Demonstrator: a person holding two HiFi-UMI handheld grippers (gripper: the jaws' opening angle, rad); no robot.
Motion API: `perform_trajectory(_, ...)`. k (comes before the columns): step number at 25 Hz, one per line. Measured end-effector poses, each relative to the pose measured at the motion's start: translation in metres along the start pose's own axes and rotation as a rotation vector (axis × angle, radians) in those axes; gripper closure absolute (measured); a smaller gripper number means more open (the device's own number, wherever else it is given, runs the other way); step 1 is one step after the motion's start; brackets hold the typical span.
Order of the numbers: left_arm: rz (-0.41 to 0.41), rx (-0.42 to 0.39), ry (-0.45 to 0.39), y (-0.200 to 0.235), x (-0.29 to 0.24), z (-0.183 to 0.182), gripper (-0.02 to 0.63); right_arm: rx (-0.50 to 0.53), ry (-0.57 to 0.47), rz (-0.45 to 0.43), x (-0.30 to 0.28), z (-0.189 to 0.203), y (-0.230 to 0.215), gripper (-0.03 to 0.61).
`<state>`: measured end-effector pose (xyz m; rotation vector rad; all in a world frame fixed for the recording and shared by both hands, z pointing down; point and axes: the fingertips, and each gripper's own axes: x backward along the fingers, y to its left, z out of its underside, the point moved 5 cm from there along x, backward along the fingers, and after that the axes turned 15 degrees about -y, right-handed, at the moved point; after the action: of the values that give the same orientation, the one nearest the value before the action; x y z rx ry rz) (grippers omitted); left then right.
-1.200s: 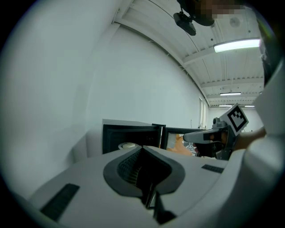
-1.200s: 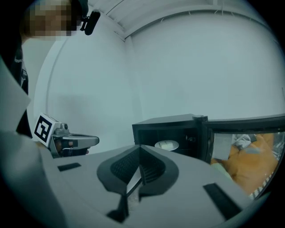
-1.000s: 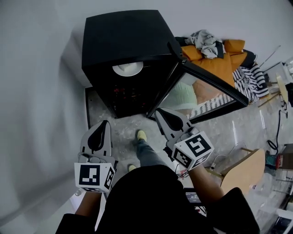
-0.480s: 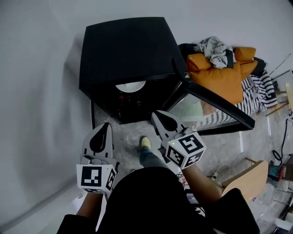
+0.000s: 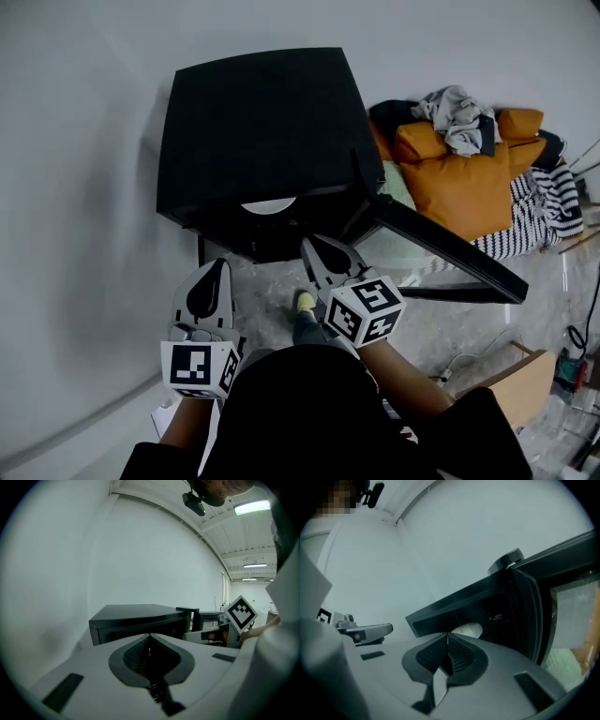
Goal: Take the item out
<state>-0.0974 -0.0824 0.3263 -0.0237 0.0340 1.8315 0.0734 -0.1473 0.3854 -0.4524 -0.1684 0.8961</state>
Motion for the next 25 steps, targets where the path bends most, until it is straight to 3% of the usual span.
perform_trajectory(8, -0.002, 0.016, 0.029, 0.000, -0.024, 0.004, 0.606, -0.068, 0.029, 0.015, -0.019, 0.010, -0.015, 0.567)
perform_trajectory(25, 0.085, 0.026, 0.039, 0.039, -0.035, 0.007, 0.606, -0.177, 0.075, 0.122, -0.047, 0.041, -0.017, 0.463)
